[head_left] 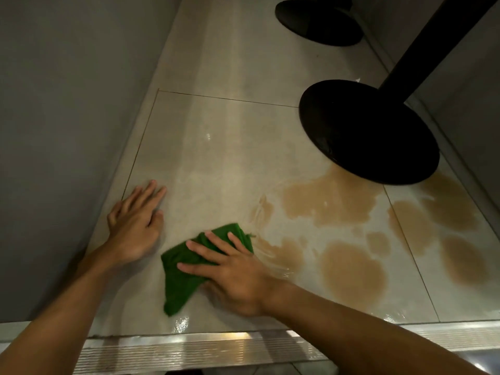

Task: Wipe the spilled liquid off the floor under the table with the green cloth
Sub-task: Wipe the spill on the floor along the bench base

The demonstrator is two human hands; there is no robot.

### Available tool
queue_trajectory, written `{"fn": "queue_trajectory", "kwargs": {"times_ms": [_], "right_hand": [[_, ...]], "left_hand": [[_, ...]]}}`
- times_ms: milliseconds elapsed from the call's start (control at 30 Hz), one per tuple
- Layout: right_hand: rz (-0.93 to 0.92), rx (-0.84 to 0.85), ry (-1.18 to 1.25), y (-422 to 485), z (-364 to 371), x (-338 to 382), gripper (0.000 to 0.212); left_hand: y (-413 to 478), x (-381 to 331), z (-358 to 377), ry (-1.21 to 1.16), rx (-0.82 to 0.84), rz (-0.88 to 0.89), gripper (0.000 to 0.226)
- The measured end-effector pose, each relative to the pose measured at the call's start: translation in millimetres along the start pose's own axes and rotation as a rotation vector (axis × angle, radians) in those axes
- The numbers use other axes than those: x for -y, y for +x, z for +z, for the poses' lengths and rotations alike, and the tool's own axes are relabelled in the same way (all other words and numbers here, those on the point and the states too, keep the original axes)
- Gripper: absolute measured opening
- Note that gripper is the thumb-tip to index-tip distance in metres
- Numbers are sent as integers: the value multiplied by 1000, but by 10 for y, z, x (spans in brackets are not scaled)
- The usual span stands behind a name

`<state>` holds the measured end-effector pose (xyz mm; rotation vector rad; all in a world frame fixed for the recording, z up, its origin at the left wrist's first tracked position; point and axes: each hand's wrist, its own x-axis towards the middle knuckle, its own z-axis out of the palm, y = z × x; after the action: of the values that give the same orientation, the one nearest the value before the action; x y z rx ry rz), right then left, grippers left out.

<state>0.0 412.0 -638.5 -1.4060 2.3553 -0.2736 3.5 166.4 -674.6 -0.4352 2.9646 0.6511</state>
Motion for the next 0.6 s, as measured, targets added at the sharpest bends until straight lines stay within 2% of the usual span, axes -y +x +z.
{"fn": "queue_trajectory", "kwargs": {"times_ms": [133,267,333,433,500,600], "right_hand": [[83,2,17,197,-61,118,50],[45,41,53,-113,40,144,51],[37,76,73,-339,60,111,55],[26,112,85,-506,47,100,55],[4,125,108,-502,-12,86,51],[-77,132,114,-465,-208,16,50]], "left_hand": [[0,25,-24,-73,1,19,63],[-32,-10,-71,-133,4,25,60],[-91,-56,-87,-172,38,20,51],[-206,-276,-172,-461,35,149,34],[-332,-519,-270,-654,64,149,33],[-573,-804,-348,-717,171,136,29]]}}
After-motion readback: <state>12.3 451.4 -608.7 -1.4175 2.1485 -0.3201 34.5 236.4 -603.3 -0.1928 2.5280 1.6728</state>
